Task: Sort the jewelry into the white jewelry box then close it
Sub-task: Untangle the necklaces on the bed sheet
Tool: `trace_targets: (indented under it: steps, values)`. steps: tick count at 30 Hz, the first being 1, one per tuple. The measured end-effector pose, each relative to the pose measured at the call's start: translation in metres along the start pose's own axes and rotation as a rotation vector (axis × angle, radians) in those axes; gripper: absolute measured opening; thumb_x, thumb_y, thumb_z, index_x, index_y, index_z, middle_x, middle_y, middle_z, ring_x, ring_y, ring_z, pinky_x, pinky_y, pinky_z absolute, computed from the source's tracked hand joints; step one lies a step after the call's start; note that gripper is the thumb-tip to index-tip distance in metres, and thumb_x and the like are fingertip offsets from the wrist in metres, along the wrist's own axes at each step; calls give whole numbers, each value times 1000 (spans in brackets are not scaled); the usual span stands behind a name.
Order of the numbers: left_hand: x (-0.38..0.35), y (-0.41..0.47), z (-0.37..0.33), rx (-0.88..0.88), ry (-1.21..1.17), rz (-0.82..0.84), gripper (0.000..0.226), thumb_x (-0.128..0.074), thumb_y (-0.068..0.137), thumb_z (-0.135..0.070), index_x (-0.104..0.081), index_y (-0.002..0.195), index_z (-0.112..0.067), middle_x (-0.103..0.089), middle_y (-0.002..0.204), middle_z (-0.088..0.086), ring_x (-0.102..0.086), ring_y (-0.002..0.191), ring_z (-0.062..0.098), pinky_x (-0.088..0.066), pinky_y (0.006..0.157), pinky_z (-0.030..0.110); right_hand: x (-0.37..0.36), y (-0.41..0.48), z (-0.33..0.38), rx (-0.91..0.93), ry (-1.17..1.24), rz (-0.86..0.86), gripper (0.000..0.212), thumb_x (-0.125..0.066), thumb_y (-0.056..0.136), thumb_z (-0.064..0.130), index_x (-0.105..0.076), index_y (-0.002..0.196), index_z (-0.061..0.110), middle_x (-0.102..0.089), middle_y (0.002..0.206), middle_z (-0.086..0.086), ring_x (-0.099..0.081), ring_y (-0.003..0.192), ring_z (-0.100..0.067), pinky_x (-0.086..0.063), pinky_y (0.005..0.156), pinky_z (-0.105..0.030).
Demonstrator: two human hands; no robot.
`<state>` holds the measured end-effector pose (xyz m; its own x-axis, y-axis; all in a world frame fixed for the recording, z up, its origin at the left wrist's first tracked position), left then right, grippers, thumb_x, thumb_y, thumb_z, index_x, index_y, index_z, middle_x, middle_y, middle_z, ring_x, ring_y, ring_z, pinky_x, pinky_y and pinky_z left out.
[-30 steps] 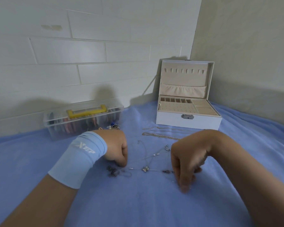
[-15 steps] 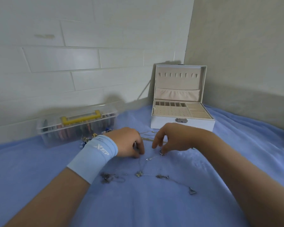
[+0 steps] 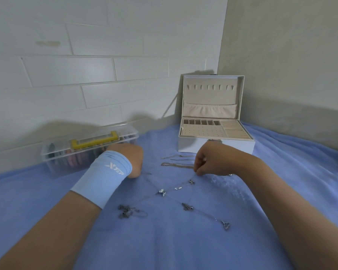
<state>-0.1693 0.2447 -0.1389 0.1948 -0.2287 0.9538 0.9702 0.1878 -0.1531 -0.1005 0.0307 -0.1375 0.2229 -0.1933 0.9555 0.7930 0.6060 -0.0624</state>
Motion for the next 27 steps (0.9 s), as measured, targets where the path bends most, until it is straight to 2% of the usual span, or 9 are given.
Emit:
trace_targets:
  steps: [3, 6, 8, 11, 15, 18, 23, 25, 27]
  values:
    - [11, -5, -25, -138, -142, -77, 21, -53, 93, -26, -70, 104, -30, -66, 110, -11, -62, 102, 17, -52, 88, 33, 0, -1, -1, 7, 11, -14, 8, -77, 83, 23, -77, 84, 31, -73, 84, 15, -66, 72, -5, -54, 64, -24]
    - [12, -16, -54, -338, -465, -22, 17, -57, 96, -27, -73, 100, -33, -67, 104, -16, -60, 98, 7, -47, 90, 25, 4, -4, -2, 24, 35, -57, 15, -71, 87, 19, -76, 86, 33, -73, 88, 12, -62, 57, -1, -50, 54, -20]
    - [6, -19, -57, -374, -533, 32, 18, -59, 96, -26, -74, 99, -34, -69, 101, -18, -62, 95, 3, -48, 90, 23, 10, -5, -4, 34, 109, -124, 19, -66, 90, 16, -79, 90, 30, -73, 90, 9, -57, 44, -6, -51, 45, -24]
    - [0, -20, -48, -360, -545, 42, 21, -57, 97, -24, -75, 100, -34, -71, 101, -20, -63, 94, -2, -47, 89, 18, 16, -7, -8, 24, 161, -201, 19, -63, 93, 17, -79, 91, 28, -74, 92, 9, -55, 38, -5, -51, 43, -25]
    - [-3, -20, -42, -369, -589, 46, 13, -66, 91, -38, -77, 98, -34, -72, 95, -23, -63, 88, -7, -48, 84, 14, 18, -4, -8, -2, 173, -295, 16, -62, 94, 17, -76, 90, 25, -73, 95, 10, -61, 57, 2, -46, 48, -18]
    - [-5, -20, -45, -382, -607, 60, 11, -73, 85, -38, -77, 95, -34, -71, 84, -25, -62, 77, -10, -47, 72, 9, 18, -3, -8, -8, 247, -333, 13, -63, 94, 17, -75, 92, 22, -71, 94, 10, -53, 48, 14, -37, 42, -8]
    - [-7, -23, -42, -329, -524, 151, 13, -68, 85, -26, -77, 91, -33, -72, 78, -18, -64, 69, -4, -51, 73, 16, 14, -4, -6, -10, 220, -309, 10, -67, 92, 21, -74, 89, 26, -71, 93, 12, -53, 50, 15, -35, 38, -8]
    - [-5, -24, -40, -279, -510, 161, 13, -65, 85, -31, -77, 88, -30, -74, 80, -15, -67, 72, 5, -56, 80, 25, 14, -5, -5, -5, 226, -302, 10, -66, 93, 19, -75, 90, 25, -71, 94, 11, -52, 49, 17, -34, 36, -6]
    - [-2, -22, -43, -235, -493, 100, 24, -61, 88, -41, -76, 84, -24, -74, 80, -11, -65, 68, 8, -53, 76, 26, 14, -6, -3, -1, 225, -293, 12, -66, 93, 17, -75, 91, 23, -71, 95, 9, -52, 47, 17, -34, 35, -5]
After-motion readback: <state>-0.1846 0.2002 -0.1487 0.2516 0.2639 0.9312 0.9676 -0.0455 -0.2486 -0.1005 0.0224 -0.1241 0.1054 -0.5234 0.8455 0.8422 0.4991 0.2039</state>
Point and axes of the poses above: each hand's wrist, its own y-axis towards the middle knuckle, its own x-axis out of the back of the hand, z = x × y, the point moved 6 cm from there along y, towards the middle knuckle
